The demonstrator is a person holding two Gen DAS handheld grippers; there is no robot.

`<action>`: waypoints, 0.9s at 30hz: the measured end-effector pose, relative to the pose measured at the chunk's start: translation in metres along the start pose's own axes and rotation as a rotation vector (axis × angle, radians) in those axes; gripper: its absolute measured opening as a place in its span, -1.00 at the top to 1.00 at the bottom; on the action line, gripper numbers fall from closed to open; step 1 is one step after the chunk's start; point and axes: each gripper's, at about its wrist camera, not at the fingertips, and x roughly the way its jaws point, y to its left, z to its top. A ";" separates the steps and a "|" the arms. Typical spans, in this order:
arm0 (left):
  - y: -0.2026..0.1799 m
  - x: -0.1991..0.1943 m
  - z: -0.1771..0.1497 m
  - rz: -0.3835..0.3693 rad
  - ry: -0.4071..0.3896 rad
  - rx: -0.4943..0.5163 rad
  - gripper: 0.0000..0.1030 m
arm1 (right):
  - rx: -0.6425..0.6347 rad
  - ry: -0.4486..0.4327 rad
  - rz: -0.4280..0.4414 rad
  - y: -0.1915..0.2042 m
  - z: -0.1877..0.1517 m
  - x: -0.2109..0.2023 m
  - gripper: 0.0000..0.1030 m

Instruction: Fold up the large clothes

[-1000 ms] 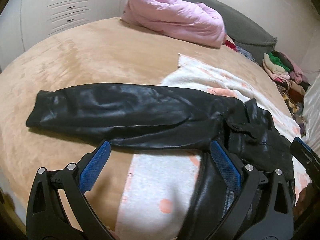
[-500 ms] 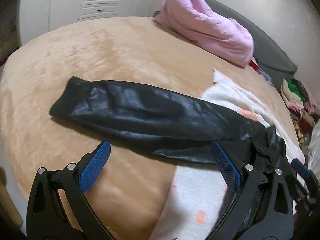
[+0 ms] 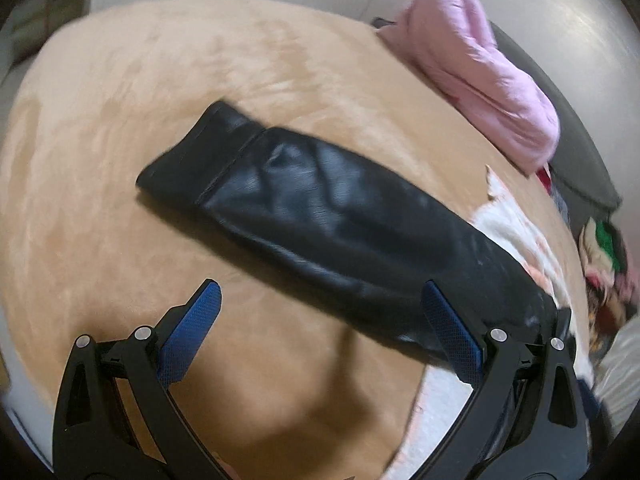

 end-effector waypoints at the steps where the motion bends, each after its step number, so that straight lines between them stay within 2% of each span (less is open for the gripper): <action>1: 0.005 0.004 0.001 -0.002 0.008 -0.023 -0.82 | 0.002 0.010 0.000 -0.001 -0.004 0.002 -0.92; 8: 0.021 0.016 0.017 -0.050 -0.069 -0.114 -0.79 | 0.077 0.043 -0.023 -0.023 -0.024 0.003 -0.92; 9: 0.023 0.017 0.021 -0.064 -0.078 -0.127 -0.46 | 0.085 0.043 -0.029 -0.026 -0.027 0.000 -0.92; 10: 0.023 0.018 0.024 -0.066 -0.085 -0.128 0.06 | 0.088 0.038 -0.032 -0.030 -0.029 -0.002 -0.92; 12: 0.022 0.022 0.029 -0.052 -0.084 -0.120 0.64 | 0.099 0.037 -0.053 -0.037 -0.034 -0.009 -0.92; 13: 0.023 0.021 0.030 -0.083 -0.084 -0.126 0.80 | 0.103 0.040 -0.060 -0.039 -0.036 -0.012 -0.92; 15: 0.020 0.011 0.031 -0.119 -0.107 -0.123 0.94 | 0.121 0.036 -0.078 -0.049 -0.043 -0.022 -0.92; 22: -0.033 -0.058 0.040 -0.202 -0.252 0.023 1.00 | 0.215 -0.005 -0.126 -0.091 -0.062 -0.067 -0.92; 27: -0.084 -0.097 0.044 -0.267 -0.299 0.135 1.00 | 0.309 -0.052 -0.157 -0.119 -0.074 -0.101 -0.92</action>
